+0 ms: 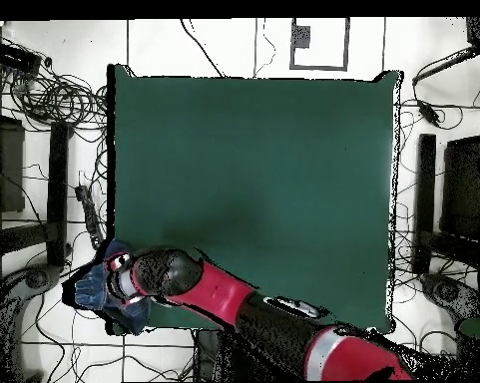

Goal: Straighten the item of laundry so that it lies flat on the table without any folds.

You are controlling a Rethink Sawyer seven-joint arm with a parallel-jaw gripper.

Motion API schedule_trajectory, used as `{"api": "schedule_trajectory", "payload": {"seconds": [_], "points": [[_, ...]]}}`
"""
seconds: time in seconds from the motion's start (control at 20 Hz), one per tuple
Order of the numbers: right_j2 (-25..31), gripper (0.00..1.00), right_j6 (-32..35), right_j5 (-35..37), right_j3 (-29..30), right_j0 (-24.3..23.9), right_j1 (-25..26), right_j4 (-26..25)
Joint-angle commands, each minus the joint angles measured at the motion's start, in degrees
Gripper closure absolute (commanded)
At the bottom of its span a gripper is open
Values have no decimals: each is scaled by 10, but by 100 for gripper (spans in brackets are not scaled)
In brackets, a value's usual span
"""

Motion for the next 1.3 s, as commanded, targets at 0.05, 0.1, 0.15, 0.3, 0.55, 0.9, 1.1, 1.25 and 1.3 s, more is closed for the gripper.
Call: {"api": "schedule_trajectory", "payload": {"seconds": [0.05, 0.1, 0.15, 0.3, 0.55, 0.9, 1.1, 1.25, 1.3], "points": [[-27, 100, 163, 153, -34, -8, -92, 45], [-36, 100, 148, 170, -38, -13, -92, 31], [-40, 100, 140, 178, -39, -16, -94, 28], [-61, 100, 111, 222, -56, -26, -91, -3], [-33, 100, 126, 187, -30, -2, -114, 75], [-24, 100, 144, 224, -20, 23, -174, 156], [-44, 100, 174, 252, -21, 36, -205, 157], [-46, 100, 216, 210, -6, 96, -239, 242], [-50, 100, 233, 184, -10, 124, -240, 270]]}}
